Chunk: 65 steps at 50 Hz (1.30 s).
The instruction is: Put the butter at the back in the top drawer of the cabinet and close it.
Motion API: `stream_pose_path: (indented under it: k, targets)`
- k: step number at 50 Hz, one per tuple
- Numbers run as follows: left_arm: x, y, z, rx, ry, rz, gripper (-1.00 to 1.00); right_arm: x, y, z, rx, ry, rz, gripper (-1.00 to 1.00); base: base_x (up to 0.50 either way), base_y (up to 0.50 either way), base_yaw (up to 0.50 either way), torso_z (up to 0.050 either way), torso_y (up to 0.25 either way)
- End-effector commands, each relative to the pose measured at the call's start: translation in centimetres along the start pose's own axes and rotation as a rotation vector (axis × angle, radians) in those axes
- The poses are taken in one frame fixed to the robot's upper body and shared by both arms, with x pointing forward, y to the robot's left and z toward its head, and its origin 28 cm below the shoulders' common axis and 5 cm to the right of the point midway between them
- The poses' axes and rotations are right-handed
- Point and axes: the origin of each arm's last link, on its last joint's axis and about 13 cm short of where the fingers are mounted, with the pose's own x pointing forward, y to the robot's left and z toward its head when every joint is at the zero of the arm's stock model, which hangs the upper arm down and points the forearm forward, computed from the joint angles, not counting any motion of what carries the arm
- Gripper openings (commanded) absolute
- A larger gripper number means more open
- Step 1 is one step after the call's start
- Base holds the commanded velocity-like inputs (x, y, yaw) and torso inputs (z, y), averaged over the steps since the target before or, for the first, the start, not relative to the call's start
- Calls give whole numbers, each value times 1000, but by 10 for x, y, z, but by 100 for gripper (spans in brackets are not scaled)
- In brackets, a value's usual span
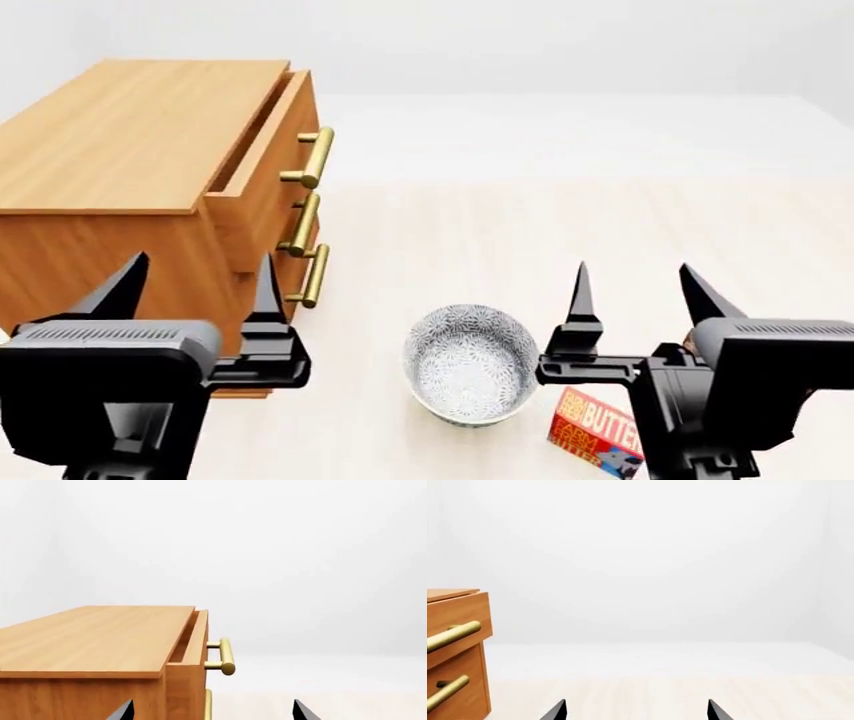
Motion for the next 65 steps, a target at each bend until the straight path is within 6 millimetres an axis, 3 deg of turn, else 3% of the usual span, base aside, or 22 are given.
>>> stream_pose_path:
  k: [1, 18, 28, 45, 65]
  targets:
    - [-7, 1, 13, -7, -23, -14, 100, -3, 0, 1, -1, -7, -3, 100, 0, 0, 0, 0, 0]
    - [3, 2, 52, 19, -30, -66, 100, -5, 0, 2, -1, -7, 0, 100, 0, 0, 0, 0, 0]
    - [31, 3, 76, 68, 7, -71, 100, -5, -1, 2, 1, -2, 4, 100, 0, 0, 0, 0, 0]
    - [95, 5, 122, 67, 107, -89, 100, -4, 0, 2, 0, 0, 12, 100, 0, 0, 0, 0, 0]
    - [152, 0, 156, 55, 332, -165, 100, -3, -2, 3, 2, 5, 11, 100, 0, 0, 0, 0, 0]
